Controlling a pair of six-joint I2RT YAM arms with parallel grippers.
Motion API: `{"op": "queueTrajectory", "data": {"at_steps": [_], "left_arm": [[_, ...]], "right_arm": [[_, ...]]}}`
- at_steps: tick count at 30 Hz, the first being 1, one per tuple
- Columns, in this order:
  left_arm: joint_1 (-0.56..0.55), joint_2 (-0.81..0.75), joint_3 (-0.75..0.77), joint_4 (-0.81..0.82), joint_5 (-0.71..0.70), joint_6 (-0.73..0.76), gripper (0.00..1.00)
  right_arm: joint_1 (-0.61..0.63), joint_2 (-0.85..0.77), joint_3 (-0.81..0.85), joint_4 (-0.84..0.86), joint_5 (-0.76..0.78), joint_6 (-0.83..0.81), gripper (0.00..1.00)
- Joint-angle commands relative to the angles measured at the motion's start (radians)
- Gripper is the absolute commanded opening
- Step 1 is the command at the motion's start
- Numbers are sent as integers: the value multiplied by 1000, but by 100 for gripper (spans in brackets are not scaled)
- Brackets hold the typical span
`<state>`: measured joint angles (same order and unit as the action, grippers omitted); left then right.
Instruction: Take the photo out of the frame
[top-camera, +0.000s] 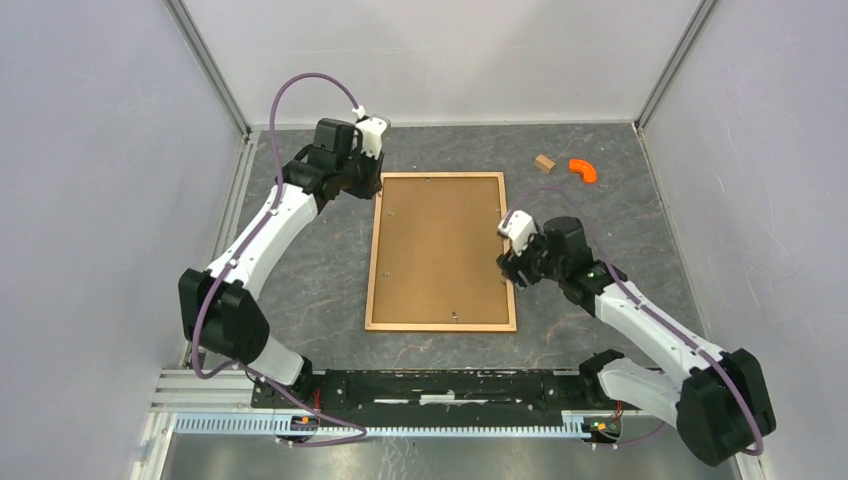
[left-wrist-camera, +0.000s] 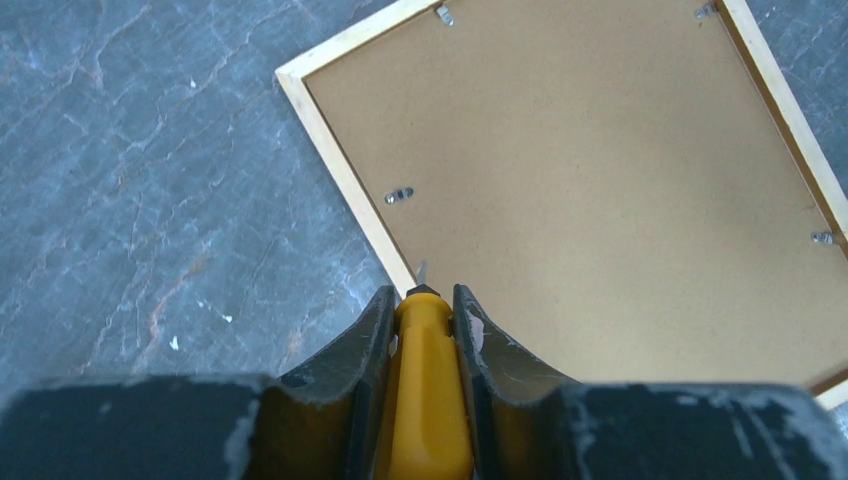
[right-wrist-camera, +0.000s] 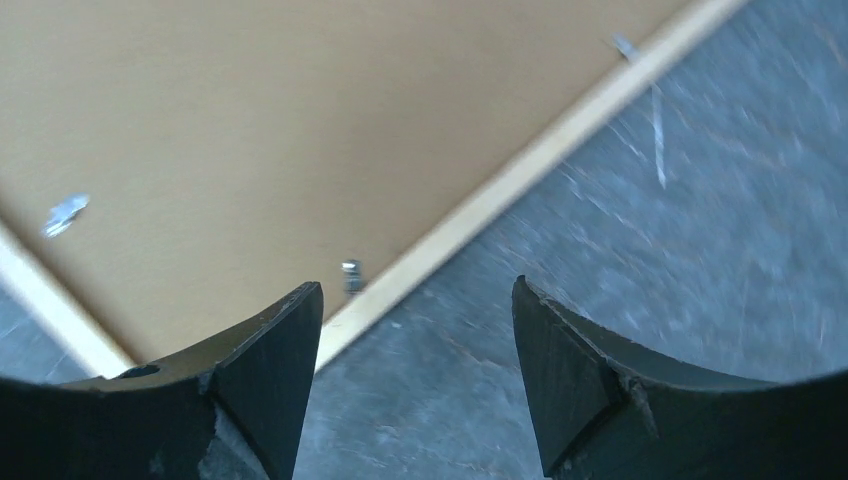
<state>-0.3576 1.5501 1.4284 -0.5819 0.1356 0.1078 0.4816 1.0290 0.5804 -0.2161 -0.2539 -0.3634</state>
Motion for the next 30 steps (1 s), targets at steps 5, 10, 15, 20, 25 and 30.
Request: {"op": "queueTrajectory", "data": {"at_steps": [5,10,15,20,25,30], "left_arm": [[17,-126,-86,4,16,-48,2],[26,-150,-123,17,23,-55,2],[34,-163,-146,26,40,-65,2],[40,-170,-153,30,49,-69,2],[49,-175,-161,35,63,-79,2],[54,-176,-171,44,73,-86,2]], "right_arm": [[-168,152,56,75,84,259,74],[-172,216,64,105,63,293,72],[-172,259,76,160,69,344,73],[-173,340,92,201,52,400,73],[-168,429,117,209,30,415,70],[-139,486,132,200,53,403,61]]}}
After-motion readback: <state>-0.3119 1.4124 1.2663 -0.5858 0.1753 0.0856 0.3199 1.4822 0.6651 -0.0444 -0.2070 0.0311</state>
